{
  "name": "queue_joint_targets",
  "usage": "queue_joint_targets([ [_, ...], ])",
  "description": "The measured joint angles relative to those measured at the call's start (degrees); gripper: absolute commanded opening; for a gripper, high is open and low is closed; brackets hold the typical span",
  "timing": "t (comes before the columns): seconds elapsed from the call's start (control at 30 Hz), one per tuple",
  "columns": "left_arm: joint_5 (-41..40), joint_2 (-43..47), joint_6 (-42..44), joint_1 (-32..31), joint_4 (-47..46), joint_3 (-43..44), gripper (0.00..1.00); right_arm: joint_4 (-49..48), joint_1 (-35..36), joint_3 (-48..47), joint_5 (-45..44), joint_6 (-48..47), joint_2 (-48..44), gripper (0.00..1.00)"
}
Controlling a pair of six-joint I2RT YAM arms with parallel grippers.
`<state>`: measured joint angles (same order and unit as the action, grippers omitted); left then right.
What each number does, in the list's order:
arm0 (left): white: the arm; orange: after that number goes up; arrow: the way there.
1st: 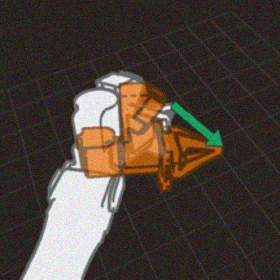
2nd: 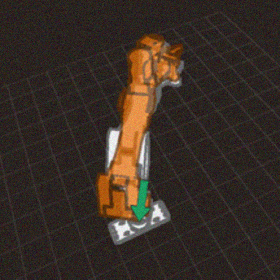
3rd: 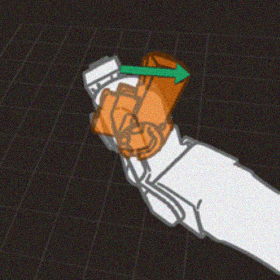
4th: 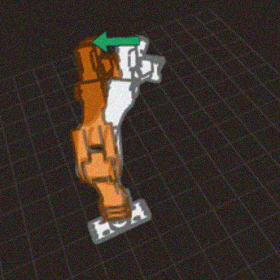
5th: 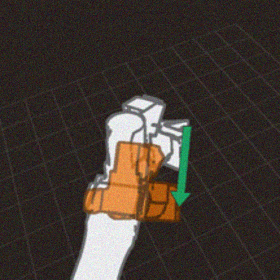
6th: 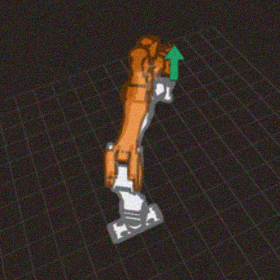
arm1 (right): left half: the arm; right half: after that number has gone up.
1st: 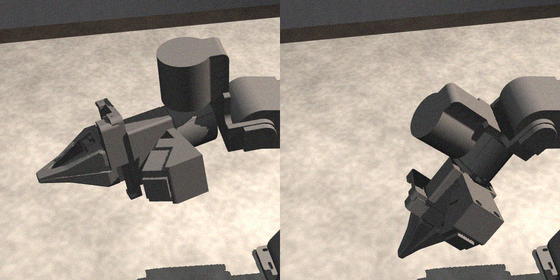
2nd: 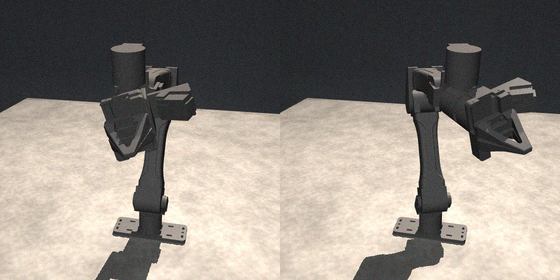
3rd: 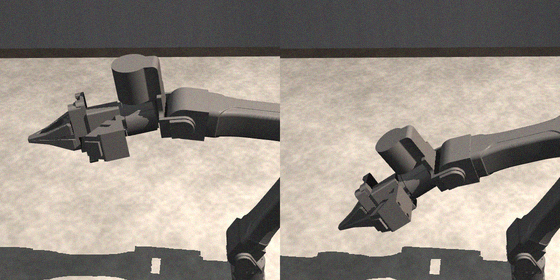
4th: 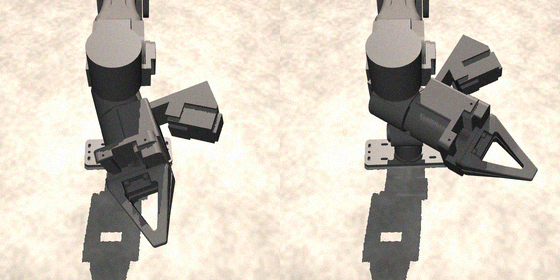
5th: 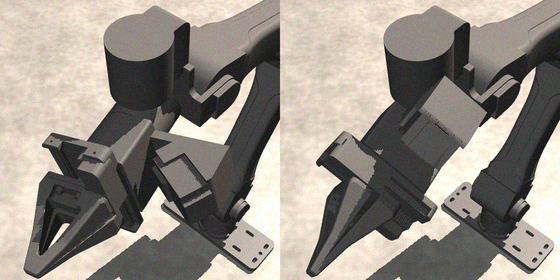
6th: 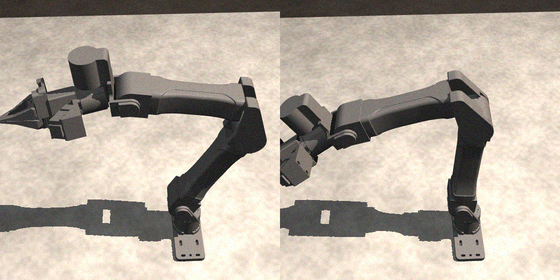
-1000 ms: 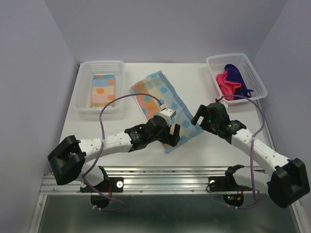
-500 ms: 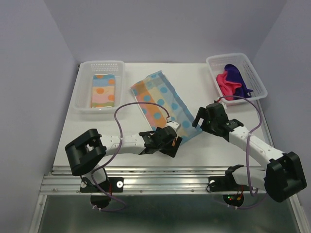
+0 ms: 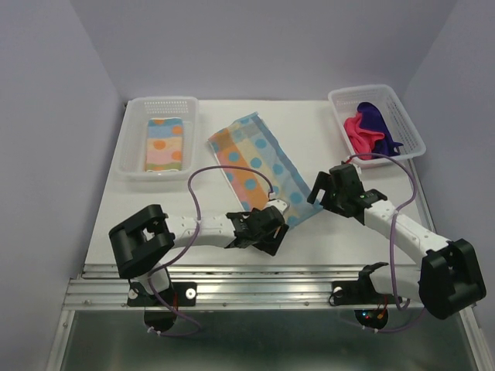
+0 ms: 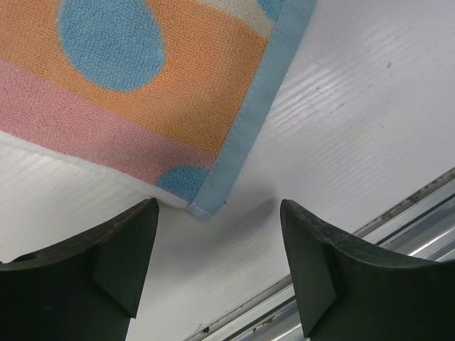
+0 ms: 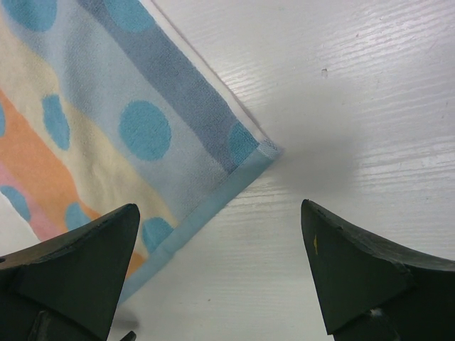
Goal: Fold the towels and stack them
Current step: Flatten out the crumpled towel
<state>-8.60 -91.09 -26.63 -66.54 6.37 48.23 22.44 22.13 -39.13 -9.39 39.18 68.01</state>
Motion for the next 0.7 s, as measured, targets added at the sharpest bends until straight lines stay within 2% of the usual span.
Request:
queue_joint_targets([
  [0.13,-0.83,-2.38,0.33,-0.11,0.76,2.08,0.75,-0.15,-0.07,0.37,0.20,-0.07,0.11,1.00],
  [0.23,-1.44,-3.56,0.94,-0.13,1.09,3.26,0.64,-0.17,-0.17,0.50,0.42,-0.26,0.70,1.00],
  [0.3,-1.92,-3.96,1.20,-0.13,1.53,3.65,0.48,-0.15,-0.35,0.61,0.61,-0.39,0.92,1.00],
  [0.33,-2.10,-4.04,1.44,-0.13,1.73,3.76,0.48,-0.17,-0.44,0.61,0.63,-0.39,1.03,1.00],
  [0.4,-2.34,-4.24,1.44,-0.11,2.12,3.98,0.33,-0.17,-0.55,0.61,0.63,-0.42,1.03,1.00],
  [0.5,-2.62,-4.24,1.31,-0.13,2.71,3.98,0.19,-0.15,-0.74,0.61,0.59,-0.44,1.03,1.00],
  [0.57,-3.06,-4.24,1.01,-0.11,3.10,3.98,0.00,-0.15,-0.81,0.61,0.57,-0.44,1.03,1.00],
  [0.7,-3.48,-4.22,0.61,-0.26,3.26,3.93,0.00,-0.17,-0.92,0.61,0.57,-0.39,1.09,1.00],
])
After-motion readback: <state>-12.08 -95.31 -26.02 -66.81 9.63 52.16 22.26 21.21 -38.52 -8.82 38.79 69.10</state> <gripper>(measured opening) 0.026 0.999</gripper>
